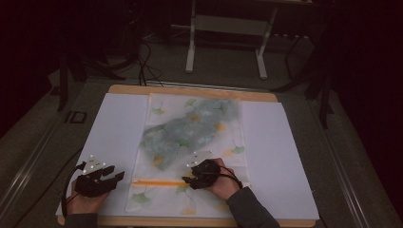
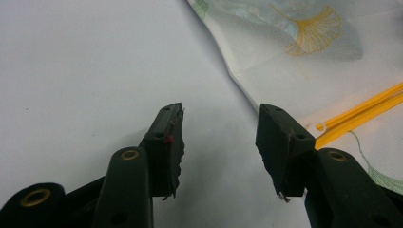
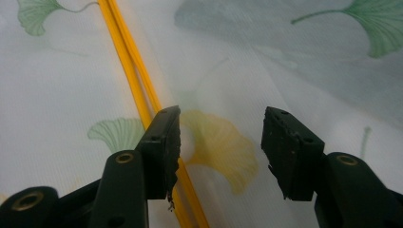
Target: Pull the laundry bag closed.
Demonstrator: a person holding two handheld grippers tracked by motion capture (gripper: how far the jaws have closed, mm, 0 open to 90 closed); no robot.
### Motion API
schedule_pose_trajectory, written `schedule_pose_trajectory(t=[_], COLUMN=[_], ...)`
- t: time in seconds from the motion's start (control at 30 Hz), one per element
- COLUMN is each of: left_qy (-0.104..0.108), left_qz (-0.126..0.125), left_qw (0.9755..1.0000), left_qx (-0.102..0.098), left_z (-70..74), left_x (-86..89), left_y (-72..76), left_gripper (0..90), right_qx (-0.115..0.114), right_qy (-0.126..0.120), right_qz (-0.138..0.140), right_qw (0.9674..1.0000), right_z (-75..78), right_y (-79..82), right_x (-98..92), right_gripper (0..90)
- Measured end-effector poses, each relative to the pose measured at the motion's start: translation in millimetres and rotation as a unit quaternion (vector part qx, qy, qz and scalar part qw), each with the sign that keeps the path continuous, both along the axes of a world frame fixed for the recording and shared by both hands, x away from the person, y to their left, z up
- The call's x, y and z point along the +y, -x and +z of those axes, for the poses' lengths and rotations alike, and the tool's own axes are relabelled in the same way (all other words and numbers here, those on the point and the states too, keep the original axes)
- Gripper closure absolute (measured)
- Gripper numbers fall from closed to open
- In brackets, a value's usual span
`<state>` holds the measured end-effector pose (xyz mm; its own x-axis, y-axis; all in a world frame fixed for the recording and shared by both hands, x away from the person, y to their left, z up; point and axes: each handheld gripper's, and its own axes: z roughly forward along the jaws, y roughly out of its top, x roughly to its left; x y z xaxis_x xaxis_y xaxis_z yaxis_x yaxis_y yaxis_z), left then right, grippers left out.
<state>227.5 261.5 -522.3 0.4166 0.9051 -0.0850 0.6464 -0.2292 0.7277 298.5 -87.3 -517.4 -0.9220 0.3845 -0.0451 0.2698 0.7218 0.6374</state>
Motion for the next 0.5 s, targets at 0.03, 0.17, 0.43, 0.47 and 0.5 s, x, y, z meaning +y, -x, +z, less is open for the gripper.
schedule_pose_trajectory(t=[0.03,0.17,0.43,0.47,0.5], left_qy=[0.000,0.000,-0.002,-0.002,-0.002], left_qz=[0.000,0.000,-0.001,-0.001,-0.002], left_qw=[1.0000,1.0000,1.0000,1.0000,1.0000], left_qx=[0.000,0.000,0.001,0.001,0.002], left_z=[0.0,0.1,-0.1,-0.1,-0.2], left_x=[0.0,0.4,-0.9,-0.9,-0.9], left_y=[0.0,0.1,0.2,0.2,0.1], left_gripper=[52.0,52.7,52.6,52.6,52.8], right_qx=[0.000,0.005,0.008,0.009,0.009], right_qy=[0.000,0.001,-0.008,-0.008,-0.007], right_qz=[0.000,0.010,0.023,0.023,0.026], right_qw=[1.0000,0.9999,0.9997,0.9997,0.9996], right_z=[0.0,-2.7,-3.6,-3.7,-3.9], right_y=[0.0,-0.1,-0.1,0.3,0.1], right_x=[0.0,8.8,22.7,24.2,26.4], right_gripper=[47.6,47.8,48.4,48.6,49.0])
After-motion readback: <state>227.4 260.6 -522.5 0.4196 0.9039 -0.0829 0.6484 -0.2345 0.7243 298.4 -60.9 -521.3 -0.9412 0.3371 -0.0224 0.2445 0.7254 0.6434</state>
